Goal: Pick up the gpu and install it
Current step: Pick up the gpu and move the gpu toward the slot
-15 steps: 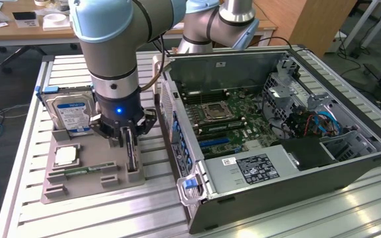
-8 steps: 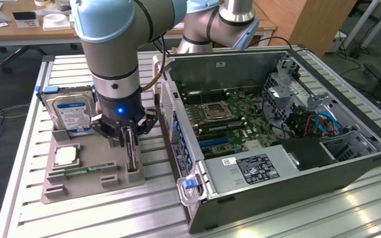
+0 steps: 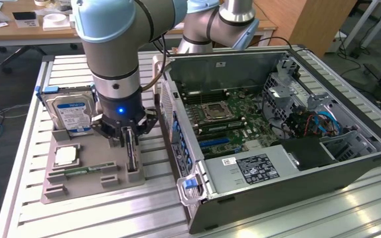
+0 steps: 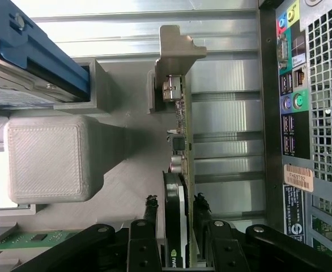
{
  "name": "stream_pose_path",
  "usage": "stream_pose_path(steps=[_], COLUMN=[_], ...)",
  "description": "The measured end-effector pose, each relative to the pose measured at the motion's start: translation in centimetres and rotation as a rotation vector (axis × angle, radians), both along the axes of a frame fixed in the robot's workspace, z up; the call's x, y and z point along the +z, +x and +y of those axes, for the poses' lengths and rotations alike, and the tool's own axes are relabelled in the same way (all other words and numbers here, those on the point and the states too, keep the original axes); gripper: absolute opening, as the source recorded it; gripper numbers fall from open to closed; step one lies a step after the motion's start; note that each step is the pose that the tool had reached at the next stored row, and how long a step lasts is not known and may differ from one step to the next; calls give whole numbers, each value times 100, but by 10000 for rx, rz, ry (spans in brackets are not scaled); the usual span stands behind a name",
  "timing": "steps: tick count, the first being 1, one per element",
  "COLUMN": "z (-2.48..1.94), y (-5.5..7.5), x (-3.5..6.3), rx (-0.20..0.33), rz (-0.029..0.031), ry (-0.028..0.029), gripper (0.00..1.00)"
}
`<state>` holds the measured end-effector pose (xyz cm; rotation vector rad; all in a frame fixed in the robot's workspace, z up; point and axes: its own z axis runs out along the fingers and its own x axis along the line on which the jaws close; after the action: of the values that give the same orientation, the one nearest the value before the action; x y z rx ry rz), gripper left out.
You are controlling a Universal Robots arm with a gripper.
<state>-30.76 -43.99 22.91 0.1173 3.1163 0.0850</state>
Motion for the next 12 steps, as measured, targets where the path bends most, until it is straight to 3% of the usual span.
stream_pose_path(steps=[10, 12], z=[0, 0], y=[1, 0], x=[0, 0], rx=[2, 2], rz=[0, 2], ry=[0, 0], gripper=[39, 31])
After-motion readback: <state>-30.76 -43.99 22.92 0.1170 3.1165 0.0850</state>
